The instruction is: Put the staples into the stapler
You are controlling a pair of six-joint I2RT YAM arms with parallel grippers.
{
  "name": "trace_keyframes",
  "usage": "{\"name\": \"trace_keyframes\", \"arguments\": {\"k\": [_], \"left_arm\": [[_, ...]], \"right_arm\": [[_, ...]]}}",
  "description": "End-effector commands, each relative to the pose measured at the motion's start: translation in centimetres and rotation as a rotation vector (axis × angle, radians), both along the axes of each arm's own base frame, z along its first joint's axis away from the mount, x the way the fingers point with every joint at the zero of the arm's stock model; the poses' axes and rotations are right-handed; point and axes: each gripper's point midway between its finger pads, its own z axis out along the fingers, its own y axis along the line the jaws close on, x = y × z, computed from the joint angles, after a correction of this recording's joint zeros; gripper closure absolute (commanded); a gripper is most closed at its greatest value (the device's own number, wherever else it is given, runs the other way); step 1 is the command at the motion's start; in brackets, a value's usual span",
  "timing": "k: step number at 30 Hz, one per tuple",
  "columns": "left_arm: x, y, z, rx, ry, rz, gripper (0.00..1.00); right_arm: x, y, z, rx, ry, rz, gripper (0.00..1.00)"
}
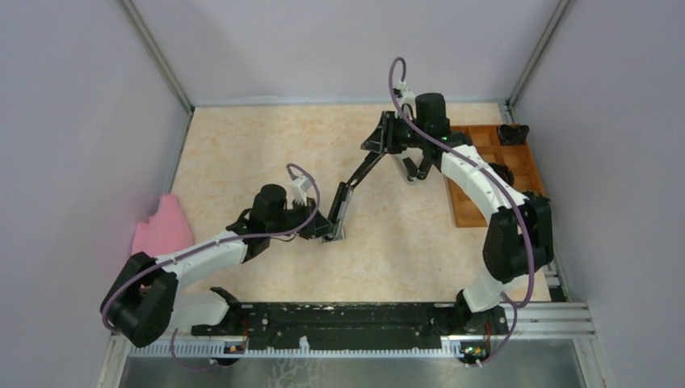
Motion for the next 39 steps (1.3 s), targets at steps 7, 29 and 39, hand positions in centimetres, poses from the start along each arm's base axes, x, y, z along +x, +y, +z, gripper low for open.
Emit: {"name": "trace_keyframes", "arguments": {"k": [7, 29, 39], "left_arm": [[-3.7, -4.6, 11.1, -0.391, -0.171, -0.318, 1.00], [-1.0, -4.3, 6.0, -0.427, 0.077, -0.048, 1.00], [2.2, -4.0, 4.8, -0.389, 0.094, 0.123, 1.00]], "right_arm": [[6.2, -1.2, -2.1, -0.056, -0.131, -0.096, 1.00], [7.1, -3.4, 3.6, -0.113, -0.195, -0.272, 0.26], [0.7, -1.7, 2.8, -0.071, -0.097, -0.218, 0.24]]}}
